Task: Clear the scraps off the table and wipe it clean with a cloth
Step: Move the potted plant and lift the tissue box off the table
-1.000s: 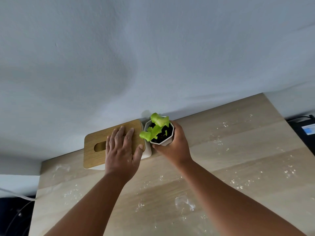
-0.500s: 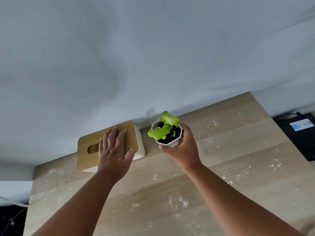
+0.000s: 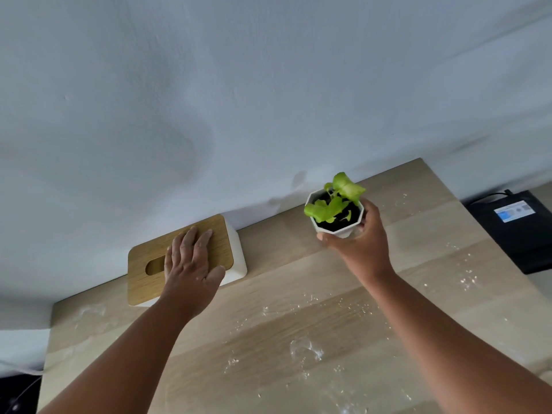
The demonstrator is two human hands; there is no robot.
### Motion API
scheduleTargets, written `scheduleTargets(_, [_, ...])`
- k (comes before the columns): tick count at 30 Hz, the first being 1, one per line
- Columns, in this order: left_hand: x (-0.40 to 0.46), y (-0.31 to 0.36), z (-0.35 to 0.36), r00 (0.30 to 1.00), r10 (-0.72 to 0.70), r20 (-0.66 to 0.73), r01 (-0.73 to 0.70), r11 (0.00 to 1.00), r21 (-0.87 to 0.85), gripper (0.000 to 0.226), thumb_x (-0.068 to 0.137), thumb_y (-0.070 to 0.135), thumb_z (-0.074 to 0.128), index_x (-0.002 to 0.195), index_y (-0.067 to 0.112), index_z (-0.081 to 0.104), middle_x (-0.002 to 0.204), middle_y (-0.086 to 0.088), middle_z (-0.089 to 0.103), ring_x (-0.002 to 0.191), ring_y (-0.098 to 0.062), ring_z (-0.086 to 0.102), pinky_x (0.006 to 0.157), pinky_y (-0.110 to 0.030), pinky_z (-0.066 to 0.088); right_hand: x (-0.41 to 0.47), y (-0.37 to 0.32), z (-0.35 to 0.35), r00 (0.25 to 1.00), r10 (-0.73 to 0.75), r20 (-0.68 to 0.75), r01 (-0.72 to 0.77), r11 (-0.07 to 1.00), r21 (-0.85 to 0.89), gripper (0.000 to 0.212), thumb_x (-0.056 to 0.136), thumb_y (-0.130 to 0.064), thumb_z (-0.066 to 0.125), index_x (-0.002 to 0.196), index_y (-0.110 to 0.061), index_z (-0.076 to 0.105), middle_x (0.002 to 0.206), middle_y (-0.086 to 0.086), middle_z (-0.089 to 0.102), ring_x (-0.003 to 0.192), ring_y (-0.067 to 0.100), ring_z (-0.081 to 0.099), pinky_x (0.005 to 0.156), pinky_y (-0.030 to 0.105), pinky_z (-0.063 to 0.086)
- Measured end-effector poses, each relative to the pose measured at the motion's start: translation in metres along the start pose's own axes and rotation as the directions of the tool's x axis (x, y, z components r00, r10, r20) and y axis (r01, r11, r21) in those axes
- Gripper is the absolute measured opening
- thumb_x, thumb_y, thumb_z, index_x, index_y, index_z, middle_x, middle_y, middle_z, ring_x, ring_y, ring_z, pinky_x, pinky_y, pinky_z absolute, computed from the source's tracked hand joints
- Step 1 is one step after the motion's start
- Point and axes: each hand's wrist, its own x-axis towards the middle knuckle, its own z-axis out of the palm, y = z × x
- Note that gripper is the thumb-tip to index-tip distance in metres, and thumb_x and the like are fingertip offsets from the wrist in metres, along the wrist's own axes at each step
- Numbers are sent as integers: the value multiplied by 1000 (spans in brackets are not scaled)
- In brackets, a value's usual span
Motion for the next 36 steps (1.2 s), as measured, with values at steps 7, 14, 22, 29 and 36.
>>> scheduleTargets(7, [1, -2, 1, 1000, 8, -1, -8, 1000, 6, 90, 74, 62, 27, 158, 29, 21, 168, -1, 7, 155, -24, -6, 126, -54, 0, 28, 7, -45, 994, -21, -108, 21, 1000, 2, 86, 61, -17, 98, 134, -30, 53, 122, -14, 69, 114, 3, 67, 87, 14, 54])
scheduleTargets(14, [2, -3, 1, 1000, 11, 7, -11, 1000, 26, 90, 74, 63, 27, 157, 27, 21, 167, -1, 7, 155, -24, -4, 125, -56, 2, 59, 6, -81, 980, -26, -197, 18, 999, -40, 92, 59, -25, 97, 138, -34, 50, 127, -14, 66, 117, 1, 64, 95, 19, 53])
scheduleTargets(22, [2, -3, 2, 1000, 5, 7, -5, 1000, 24, 89, 75, 61, 28, 157, 28, 21, 168, 0, 6, 155, -23, -6, 125, -54, 1, 83, 19, -110, 946, 3, -325, -32, 996, -85, 93, 58, -30, 96, 138, -23, 49, 121, -16, 65, 107, -6, 64, 89, 12, 51])
scheduleTargets(29, [3, -3, 1, 1000, 0, 19, -1, 1000, 24, 89, 75, 61, 28, 157, 29, 19, 168, 1, 5, 155, -23, -6, 125, -55, 1, 91, 26, -118, 935, 23, -353, -67, 991, -113, 91, 56, -35, 95, 134, -30, 49, 119, -15, 64, 101, -10, 64, 82, 9, 51])
scheduleTargets(36, [3, -4, 1, 1000, -2, 16, 2, 1000, 18, 90, 74, 63, 27, 158, 30, 18, 168, 2, 4, 155, -21, -8, 125, -52, -1, 98, 34, -120, 927, 41, -373, -96, 987, -131, 91, 52, -39, 96, 131, -35, 50, 118, -16, 65, 101, -6, 66, 82, 14, 55])
